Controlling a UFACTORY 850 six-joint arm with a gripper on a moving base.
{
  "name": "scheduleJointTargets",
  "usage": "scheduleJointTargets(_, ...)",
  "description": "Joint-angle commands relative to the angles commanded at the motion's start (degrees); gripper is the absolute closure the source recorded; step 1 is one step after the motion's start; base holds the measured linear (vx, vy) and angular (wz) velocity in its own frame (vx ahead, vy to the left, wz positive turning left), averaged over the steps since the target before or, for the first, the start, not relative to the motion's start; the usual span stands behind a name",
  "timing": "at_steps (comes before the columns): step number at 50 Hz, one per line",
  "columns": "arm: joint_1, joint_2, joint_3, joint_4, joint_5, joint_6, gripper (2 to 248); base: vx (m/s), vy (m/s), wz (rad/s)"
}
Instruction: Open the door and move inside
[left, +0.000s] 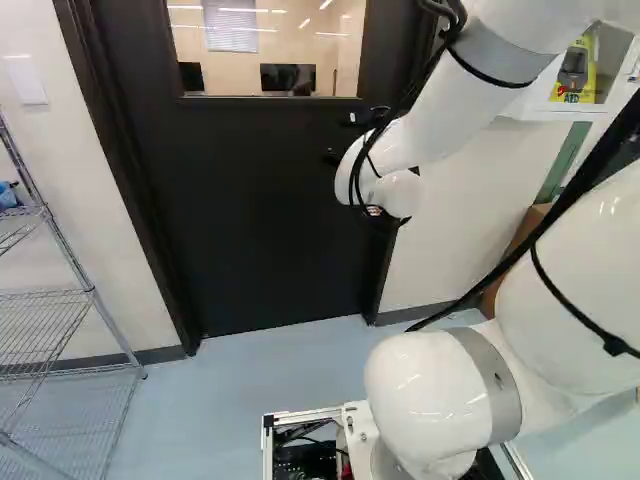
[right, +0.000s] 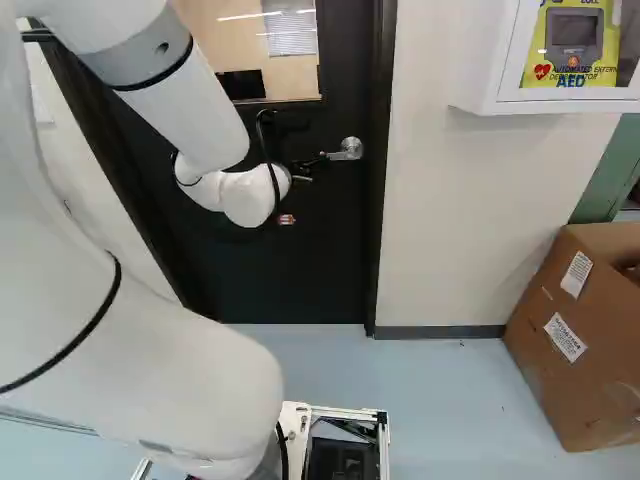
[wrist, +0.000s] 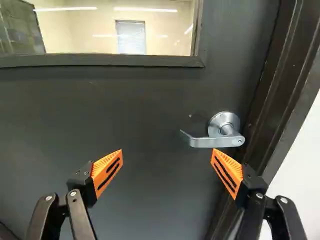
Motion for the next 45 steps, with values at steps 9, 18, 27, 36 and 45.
scheduleJointTargets(9, -0.3, -0.4, -1.5, -1.7, 0.0, 0.0, 3, 0.000, 0.000, 0.000)
scheduleJointTargets(18, -0.8, -0.6, -2.9, -3.6, 0.0, 0.0, 3, 0.000, 0.000, 0.000)
scheduleJointTargets(27, -1.4, -1.0, -4.3, -4.4, 0.0, 0.0, 3, 0.000, 0.000, 0.000)
scheduleJointTargets(36, -1.9, -2.2, -5.7, -4.5, 0.0, 0.0, 3, 0.000, 0.000, 0.000)
scheduleJointTargets(45, -2.0, -3.6, -7.0, -4.5, 0.0, 0.0, 3, 0.000, 0.000, 0.000)
